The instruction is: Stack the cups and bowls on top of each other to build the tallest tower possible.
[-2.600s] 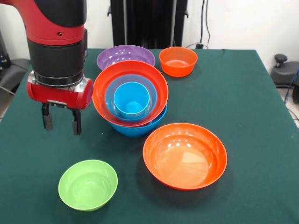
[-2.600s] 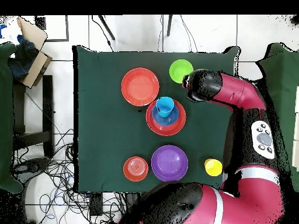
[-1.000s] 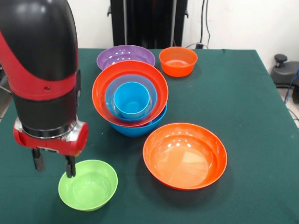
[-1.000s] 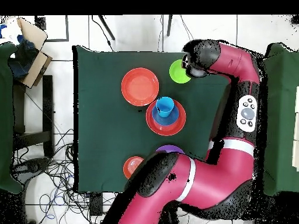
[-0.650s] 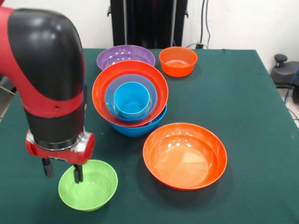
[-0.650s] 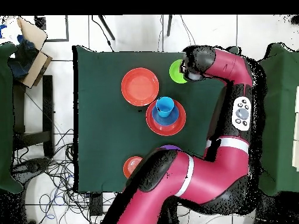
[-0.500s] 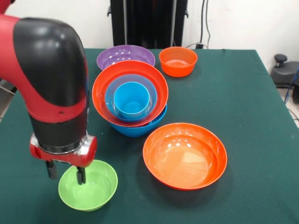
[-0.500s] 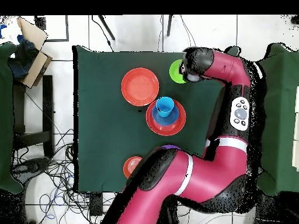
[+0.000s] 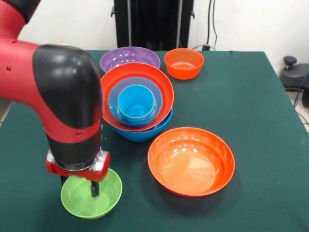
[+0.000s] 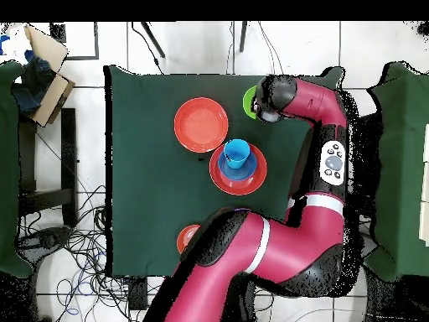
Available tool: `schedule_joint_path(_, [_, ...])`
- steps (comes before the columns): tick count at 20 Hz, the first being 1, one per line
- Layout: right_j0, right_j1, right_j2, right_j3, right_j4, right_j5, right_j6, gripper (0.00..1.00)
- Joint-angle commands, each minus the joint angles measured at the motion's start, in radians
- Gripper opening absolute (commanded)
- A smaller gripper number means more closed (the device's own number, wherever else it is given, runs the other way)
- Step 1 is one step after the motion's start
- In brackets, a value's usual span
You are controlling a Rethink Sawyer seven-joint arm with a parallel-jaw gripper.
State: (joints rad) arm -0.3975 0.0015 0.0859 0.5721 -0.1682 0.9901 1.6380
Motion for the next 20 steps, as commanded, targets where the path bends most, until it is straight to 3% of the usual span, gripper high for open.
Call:
schedule_joint_path(1, [0.032, 0.023, 0.059, -0.044, -0.036, -0.012, -0.071, 1.00])
schedule_joint_path(6, [0.035, 0.025, 0.051, -0.052, -0.034, -0.007, -0.065, 1.00])
schedule_joint_path(7, [0.036, 0.026, 0.047, -0.056, -0.034, -0.007, -0.064, 0.00])
schedule_joint_path(11, [0.038, 0.025, 0.033, -0.058, -0.023, 0.039, -0.036, 0.00])
schedule_joint_path(20, [0.044, 0.039, 0.022, -0.098, -0.019, 0.026, -0.065, 0.00])
